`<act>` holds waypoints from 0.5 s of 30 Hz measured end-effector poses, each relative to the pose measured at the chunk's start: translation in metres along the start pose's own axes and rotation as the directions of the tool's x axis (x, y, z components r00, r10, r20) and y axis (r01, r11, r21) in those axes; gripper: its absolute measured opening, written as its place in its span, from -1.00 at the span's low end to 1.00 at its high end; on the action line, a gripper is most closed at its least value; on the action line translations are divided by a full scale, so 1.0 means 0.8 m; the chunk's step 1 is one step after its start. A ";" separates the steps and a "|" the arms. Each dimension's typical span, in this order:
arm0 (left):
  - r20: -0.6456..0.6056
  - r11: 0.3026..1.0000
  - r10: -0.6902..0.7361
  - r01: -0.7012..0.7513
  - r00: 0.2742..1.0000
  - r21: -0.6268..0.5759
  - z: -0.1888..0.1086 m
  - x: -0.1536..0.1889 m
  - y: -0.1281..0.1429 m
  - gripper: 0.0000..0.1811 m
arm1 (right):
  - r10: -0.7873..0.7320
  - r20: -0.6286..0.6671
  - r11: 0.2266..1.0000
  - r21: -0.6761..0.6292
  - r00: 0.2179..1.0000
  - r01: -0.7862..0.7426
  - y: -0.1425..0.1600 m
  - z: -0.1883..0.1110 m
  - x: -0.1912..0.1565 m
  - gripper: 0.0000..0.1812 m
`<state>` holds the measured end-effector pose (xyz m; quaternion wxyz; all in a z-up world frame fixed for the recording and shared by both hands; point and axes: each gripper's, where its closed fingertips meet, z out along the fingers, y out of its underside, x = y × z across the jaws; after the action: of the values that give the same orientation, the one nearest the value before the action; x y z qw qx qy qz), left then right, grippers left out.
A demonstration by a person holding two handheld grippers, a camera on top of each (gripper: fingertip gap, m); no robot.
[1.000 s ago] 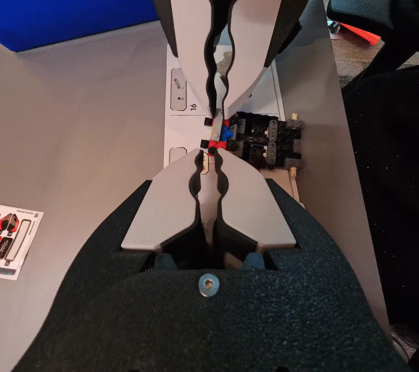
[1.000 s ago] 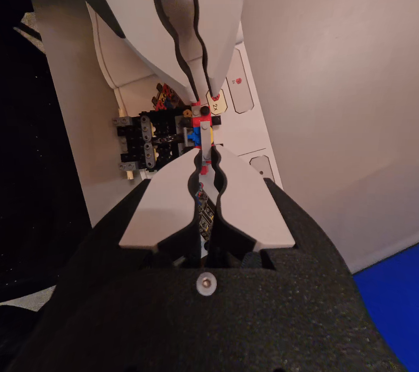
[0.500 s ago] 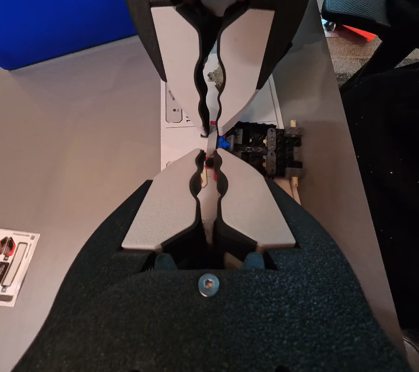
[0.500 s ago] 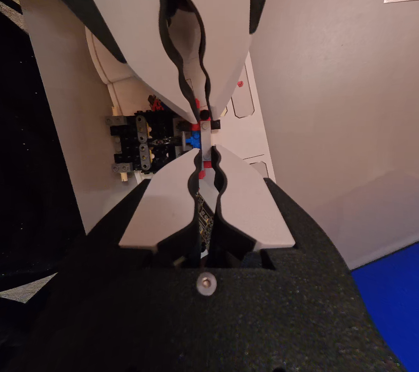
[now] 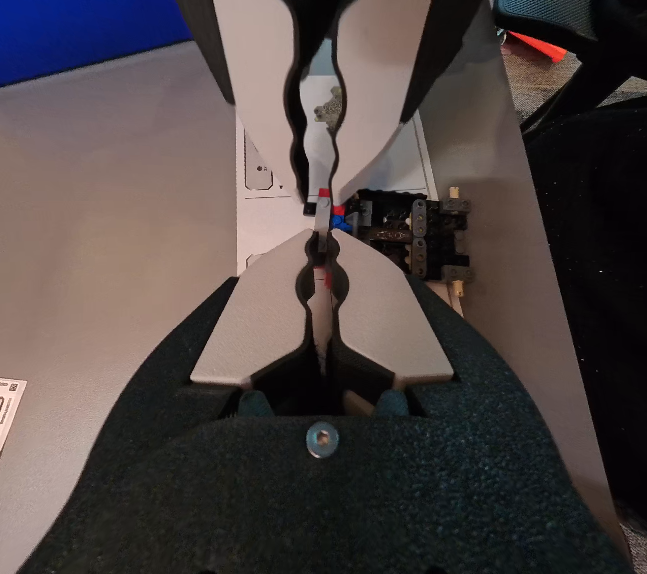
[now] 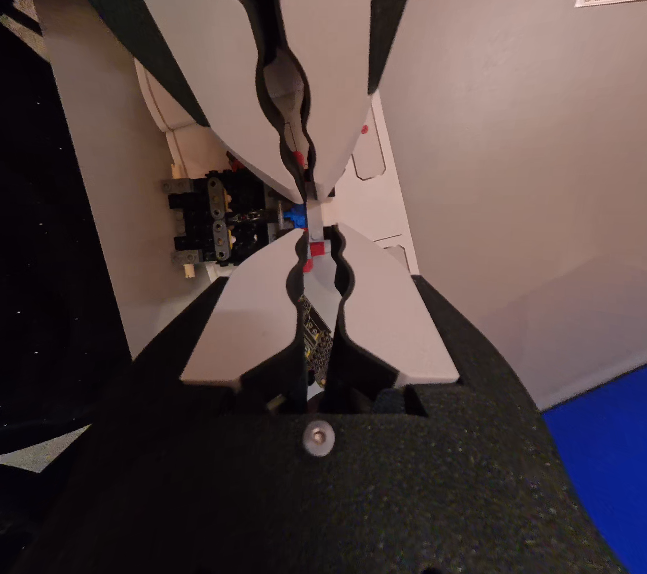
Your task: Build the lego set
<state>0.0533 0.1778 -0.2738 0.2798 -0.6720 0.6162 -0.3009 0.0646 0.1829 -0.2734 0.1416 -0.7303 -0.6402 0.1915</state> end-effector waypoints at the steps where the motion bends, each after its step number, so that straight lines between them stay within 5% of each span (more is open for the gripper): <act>1: 0.000 1.000 -0.002 0.002 1.000 -0.001 0.000 0.000 0.000 -0.96 | 0.012 0.003 1.000 0.024 1.000 -0.012 -0.001 -0.006 0.002 -0.85; 6: -0.006 1.000 -0.001 0.001 1.000 -0.001 0.000 0.000 0.001 -0.96 | 0.024 0.038 0.983 0.182 0.999 -0.031 -0.014 -0.026 0.008 -1.00; 15: -0.005 1.000 -0.006 0.006 1.000 0.004 0.000 0.000 0.000 -0.96 | -0.049 0.052 0.996 0.077 0.997 0.045 -0.010 0.009 -0.006 -1.00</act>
<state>0.0535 0.1776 -0.2740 0.2790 -0.6724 0.6142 -0.3045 0.0539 0.1791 -0.2759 0.1563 -0.7039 -0.6529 0.2320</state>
